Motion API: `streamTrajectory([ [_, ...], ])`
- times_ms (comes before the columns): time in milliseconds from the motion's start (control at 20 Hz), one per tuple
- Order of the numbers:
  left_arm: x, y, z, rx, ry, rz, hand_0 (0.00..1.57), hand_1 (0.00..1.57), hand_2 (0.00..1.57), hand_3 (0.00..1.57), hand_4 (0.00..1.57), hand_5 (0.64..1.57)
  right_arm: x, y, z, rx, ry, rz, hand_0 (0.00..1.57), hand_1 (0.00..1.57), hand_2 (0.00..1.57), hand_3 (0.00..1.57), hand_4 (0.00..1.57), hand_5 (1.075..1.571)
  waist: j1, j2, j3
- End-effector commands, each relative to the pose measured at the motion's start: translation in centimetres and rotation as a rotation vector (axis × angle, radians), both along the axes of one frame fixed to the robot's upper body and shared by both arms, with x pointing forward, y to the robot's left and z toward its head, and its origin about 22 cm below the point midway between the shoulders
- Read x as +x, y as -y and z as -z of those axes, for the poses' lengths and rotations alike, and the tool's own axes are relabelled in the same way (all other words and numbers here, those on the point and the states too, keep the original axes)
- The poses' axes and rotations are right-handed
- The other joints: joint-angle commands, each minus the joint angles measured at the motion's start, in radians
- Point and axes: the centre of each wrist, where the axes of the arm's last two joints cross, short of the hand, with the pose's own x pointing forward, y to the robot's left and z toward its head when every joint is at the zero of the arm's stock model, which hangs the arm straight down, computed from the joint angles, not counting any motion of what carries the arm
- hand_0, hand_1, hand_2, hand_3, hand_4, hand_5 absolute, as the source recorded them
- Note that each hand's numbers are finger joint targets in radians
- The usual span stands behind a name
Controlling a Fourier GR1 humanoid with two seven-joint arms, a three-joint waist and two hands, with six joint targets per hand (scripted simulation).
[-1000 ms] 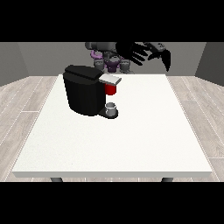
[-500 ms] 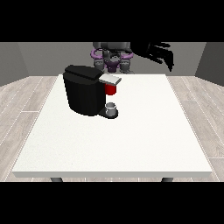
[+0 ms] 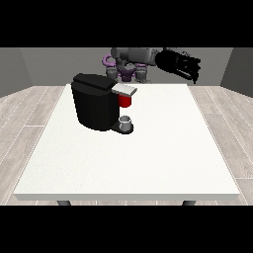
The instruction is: Insert the coffee pod into the coffee machine and close the lid
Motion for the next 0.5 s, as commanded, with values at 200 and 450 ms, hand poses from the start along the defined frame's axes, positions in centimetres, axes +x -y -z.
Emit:
streamTrajectory([
  [200,-0.1,-2.1,0.7,-0.021,-0.003,-0.028,0.00,0.00,0.00,0.00,0.35,1.571,-0.1,-2.4,2.7,0.016,0.032,-0.083,0.00,0.00,0.00,0.00,0.00,1.571,-0.044,0.004,0.0001],
  [450,-1.6,-1.3,3.9,-0.023,-0.127,-0.058,0.00,0.00,0.00,0.00,0.25,1.571,-1.1,-5.2,5.4,0.045,0.001,-0.218,0.00,0.00,0.00,0.00,0.17,1.571,-0.103,-0.118,0.0004],
])
